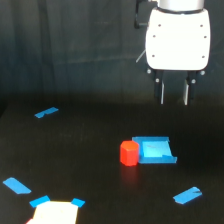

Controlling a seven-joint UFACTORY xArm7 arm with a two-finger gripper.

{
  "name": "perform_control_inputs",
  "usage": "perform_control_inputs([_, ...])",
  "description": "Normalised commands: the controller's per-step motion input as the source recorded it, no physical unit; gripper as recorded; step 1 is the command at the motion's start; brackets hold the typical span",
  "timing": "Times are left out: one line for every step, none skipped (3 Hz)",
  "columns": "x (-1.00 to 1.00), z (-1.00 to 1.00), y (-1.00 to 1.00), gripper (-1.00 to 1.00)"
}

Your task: Pick up the red object from the table

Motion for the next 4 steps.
perform_control_inputs([1.00, -0.78, 0.47, -1.00])
perform_control_inputs([-0.01, 0.60, 0.35, 1.00])
perform_control_inputs([1.00, -0.47, 0.22, 0.53])
perform_control_inputs([1.00, 1.00, -0.50, -1.00])
